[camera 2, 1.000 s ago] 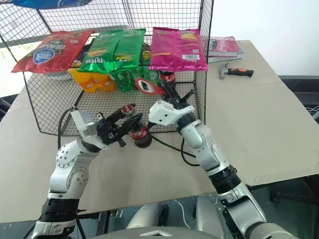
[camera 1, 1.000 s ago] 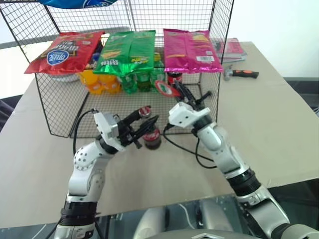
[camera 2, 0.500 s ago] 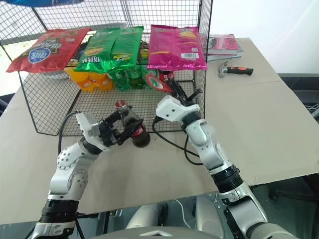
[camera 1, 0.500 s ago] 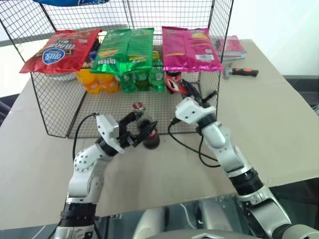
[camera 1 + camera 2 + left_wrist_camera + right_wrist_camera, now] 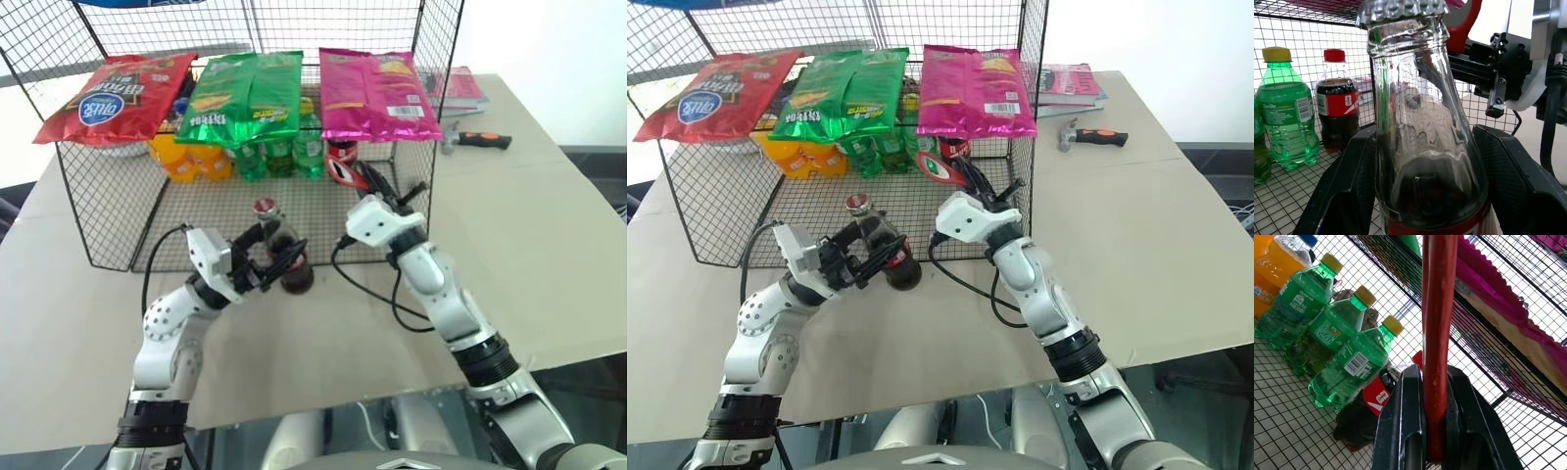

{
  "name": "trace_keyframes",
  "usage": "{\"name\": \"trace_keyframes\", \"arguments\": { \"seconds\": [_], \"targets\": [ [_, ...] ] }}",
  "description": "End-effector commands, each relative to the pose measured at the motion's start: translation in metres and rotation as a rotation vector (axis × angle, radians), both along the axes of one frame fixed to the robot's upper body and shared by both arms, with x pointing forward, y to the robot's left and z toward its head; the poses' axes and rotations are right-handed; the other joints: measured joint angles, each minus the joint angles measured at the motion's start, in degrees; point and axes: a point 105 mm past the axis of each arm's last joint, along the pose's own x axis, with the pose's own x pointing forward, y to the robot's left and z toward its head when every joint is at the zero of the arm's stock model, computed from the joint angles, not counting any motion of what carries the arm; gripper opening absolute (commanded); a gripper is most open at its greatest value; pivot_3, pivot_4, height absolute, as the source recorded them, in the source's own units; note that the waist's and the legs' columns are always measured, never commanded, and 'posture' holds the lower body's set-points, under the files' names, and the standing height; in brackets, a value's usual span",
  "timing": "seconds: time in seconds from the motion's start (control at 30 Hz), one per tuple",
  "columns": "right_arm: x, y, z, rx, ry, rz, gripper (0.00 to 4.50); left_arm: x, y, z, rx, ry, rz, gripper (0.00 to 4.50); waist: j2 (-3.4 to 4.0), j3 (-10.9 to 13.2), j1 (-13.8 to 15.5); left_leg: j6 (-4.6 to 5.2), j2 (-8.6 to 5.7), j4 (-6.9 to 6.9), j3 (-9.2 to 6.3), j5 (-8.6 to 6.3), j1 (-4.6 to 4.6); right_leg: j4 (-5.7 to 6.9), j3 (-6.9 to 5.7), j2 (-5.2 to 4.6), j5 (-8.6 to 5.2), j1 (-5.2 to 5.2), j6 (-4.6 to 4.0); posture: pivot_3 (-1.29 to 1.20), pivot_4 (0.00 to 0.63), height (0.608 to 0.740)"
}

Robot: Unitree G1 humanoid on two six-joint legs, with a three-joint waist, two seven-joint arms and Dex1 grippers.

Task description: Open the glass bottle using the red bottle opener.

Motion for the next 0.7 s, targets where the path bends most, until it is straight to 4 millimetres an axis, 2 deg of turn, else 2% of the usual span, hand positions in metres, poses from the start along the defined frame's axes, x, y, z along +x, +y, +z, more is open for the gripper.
{"name": "trace_keyframes", "arguments": {
  "seconds": [0.03,0.37,0.7],
  "targets": [
    [-0.003,0.001,0.009,0.028,-0.025,0.012,0.00,-0.005,-0.001,0.008,-0.019,-0.021,-0.014,2.94,-0.01,0.0,0.0,0.00,0.00,0.00,0.00,0.00,0.00,0.00,0.00,0.00,0.00,0.00,0.00,0.00,0.150,0.740],
    [-0.002,0.003,0.010,0.031,-0.028,0.020,0.00,-0.008,0.001,0.009,-0.038,0.006,-0.019,2.94,-0.02,0.0,0.0,0.00,-0.01,0.00,0.01,0.00,-0.01,0.00,0.01,0.00,0.00,0.00,-0.01,0.00,0.150,0.740],
    [-0.001,0.005,0.009,0.024,-0.033,0.025,0.00,-0.009,0.002,0.019,-0.091,0.004,-0.037,2.94,-0.04,0.0,0.0,-0.01,-0.01,0.01,0.02,0.00,-0.01,0.02,0.01,0.00,0.01,-0.01,-0.01,0.00,0.150,0.740]
  ]
}}
